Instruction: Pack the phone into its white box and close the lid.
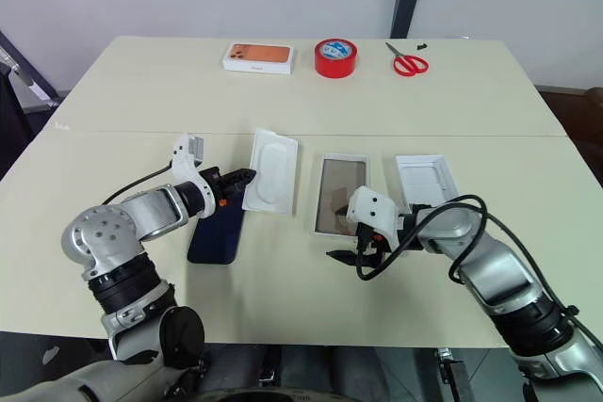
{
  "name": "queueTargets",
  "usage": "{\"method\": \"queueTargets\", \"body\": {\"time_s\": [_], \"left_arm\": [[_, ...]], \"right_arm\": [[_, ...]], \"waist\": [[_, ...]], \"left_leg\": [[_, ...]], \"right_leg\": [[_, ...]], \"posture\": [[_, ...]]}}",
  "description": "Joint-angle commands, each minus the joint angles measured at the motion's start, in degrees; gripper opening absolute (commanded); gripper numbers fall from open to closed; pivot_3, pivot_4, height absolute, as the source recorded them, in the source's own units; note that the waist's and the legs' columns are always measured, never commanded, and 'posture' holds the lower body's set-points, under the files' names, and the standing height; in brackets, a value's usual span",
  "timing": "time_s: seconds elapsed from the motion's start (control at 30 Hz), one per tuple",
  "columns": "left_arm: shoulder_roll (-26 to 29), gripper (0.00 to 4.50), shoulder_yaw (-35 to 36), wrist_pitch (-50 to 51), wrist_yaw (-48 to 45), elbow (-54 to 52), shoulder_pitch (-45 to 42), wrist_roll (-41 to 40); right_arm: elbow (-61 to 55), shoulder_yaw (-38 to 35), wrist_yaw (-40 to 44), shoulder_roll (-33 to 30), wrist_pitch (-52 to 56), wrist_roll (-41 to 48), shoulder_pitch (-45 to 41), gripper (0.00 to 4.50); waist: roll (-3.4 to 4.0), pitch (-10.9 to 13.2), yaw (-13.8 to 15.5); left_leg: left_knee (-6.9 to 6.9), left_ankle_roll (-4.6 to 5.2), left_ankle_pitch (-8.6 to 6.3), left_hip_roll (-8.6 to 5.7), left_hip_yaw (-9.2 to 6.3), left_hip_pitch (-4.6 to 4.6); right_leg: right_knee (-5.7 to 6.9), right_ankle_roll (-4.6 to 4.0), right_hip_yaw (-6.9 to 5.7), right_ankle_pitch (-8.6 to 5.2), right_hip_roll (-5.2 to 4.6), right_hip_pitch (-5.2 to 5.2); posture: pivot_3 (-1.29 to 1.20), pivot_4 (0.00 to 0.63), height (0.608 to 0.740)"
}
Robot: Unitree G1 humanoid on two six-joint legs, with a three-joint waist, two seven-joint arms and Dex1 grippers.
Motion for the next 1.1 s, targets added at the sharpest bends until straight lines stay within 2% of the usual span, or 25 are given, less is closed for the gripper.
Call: {"method": "queueTargets", "body": {"time_s": [0.03,0.17,0.4,0.67,0.77,0.97,1.1], "left_arm": [[0.30,0.00,1.13,0.13,-0.92,-1.42,-1.32,-1.32],[-0.28,0.00,2.89,0.37,-1.10,-2.29,-2.14,-2.28],[-2.62,0.00,6.99,1.72,-0.08,-3.56,-5.37,-4.35],[-4.07,0.00,8.11,1.72,2.94,-2.84,-6.41,-7.11],[-5.38,0.00,7.83,1.72,4.79,-3.17,-5.99,-8.62],[-9.53,0.00,5.70,1.72,9.07,-4.75,-3.70,-11.45],[-11.73,0.00,2.36,1.72,12.73,-5.33,-1.48,-11.70]], "right_arm": [[0.33,1.42,0.62,0.54,-2.92,-2.60,-1.90,2.11],[-0.91,2.60,0.98,1.79,-3.34,-3.36,-2.58,0.06],[-4.71,6.61,0.02,6.31,-1.38,-5.20,-4.80,0.06],[-1.41,9.45,-1.52,10.14,-2.56,-9.34,-7.97,0.06],[-1.14,8.74,-1.31,11.36,-1.90,-8.59,-8.59,0.85],[-2.88,3.09,0.10,9.53,-2.80,-4.67,-6.02,3.86],[-5.86,-2.52,5.07,2.05,-0.25,-0.49,-3.43,3.86]], "waist": [[0.00,0.00,0.01],[-0.01,0.01,-0.05],[-0.03,0.02,-0.13],[-0.05,0.03,-0.06],[-0.05,0.03,-0.07],[-0.05,0.03,-0.05],[-0.07,0.04,0.12]], "left_leg": [[0.00,-0.19,0.11,0.00,0.00,0.00],[0.00,-0.23,0.12,0.00,-0.01,0.00],[0.00,-0.24,0.12,0.00,-0.01,0.00],[0.01,-0.27,0.13,-0.01,-0.02,0.00],[0.00,-0.27,0.13,0.00,-0.03,0.00],[0.00,-0.27,0.12,0.00,-0.03,-0.01],[0.00,-0.04,-0.01,-0.02,-0.02,-0.03]], "right_leg": [[0.00,0.00,0.00,0.00,0.00,0.00],[0.00,0.00,0.00,0.00,0.00,0.00],[0.00,0.00,0.00,0.00,0.00,0.00],[0.02,0.00,0.00,0.00,-0.01,-0.02],[0.02,0.00,-0.01,0.00,-0.01,-0.02],[0.02,0.01,0.00,0.00,-0.01,-0.02],[-0.01,0.01,0.00,0.00,-0.03,0.00]], "posture": [[0.00,0.150,0.729],[0.00,0.150,0.729],[0.00,0.150,0.729],[0.00,0.150,0.729],[0.00,0.150,0.729],[0.00,0.150,0.729],[0.00,0.150,0.729]]}}
